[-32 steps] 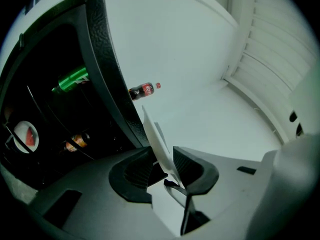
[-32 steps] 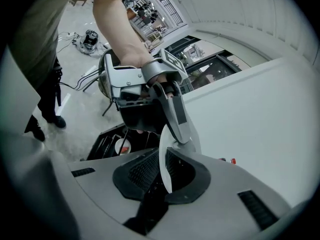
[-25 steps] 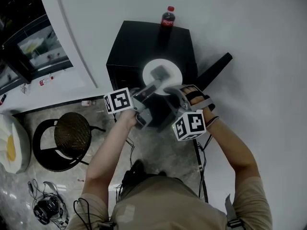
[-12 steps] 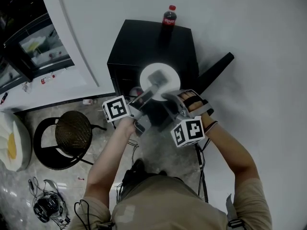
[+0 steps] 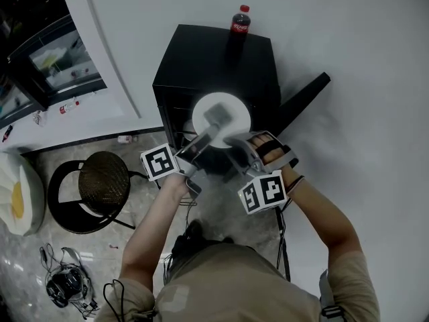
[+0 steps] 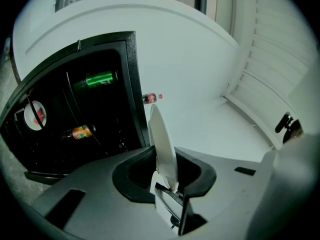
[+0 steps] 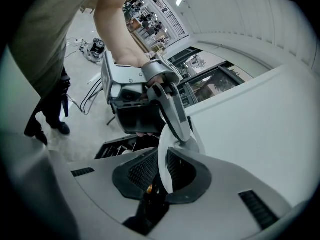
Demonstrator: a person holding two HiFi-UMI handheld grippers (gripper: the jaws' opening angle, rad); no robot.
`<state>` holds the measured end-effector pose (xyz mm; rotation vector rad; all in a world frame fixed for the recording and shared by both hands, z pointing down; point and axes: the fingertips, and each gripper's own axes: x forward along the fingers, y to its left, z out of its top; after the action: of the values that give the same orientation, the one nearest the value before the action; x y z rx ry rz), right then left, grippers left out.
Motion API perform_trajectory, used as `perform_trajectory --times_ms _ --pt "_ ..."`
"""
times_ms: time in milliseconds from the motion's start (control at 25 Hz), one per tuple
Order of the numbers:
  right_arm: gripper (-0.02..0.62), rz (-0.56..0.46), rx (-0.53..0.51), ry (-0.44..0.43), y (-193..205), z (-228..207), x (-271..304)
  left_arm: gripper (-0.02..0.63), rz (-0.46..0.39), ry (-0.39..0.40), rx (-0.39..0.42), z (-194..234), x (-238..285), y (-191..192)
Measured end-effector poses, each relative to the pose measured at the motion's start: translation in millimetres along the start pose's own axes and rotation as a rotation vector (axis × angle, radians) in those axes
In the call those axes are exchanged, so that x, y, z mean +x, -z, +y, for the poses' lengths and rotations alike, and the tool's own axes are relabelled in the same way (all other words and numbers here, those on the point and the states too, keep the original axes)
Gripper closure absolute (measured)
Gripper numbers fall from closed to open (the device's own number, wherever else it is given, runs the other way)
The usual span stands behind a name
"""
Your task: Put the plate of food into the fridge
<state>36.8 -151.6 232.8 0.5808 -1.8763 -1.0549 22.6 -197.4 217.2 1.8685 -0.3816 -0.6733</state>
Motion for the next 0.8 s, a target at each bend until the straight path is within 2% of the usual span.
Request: perform_trajectory --times_ms 600,800 --pt "0.541 -0.041 0.056 -0.072 -19 39 -5 0.533 -0.075 -0.063 -0.09 14 -38 22" --pt "0.54 -0.045 0.083 -0.111 -30 66 -14 0.535 -0.079 -0.095 -0.113 21 -60 42"
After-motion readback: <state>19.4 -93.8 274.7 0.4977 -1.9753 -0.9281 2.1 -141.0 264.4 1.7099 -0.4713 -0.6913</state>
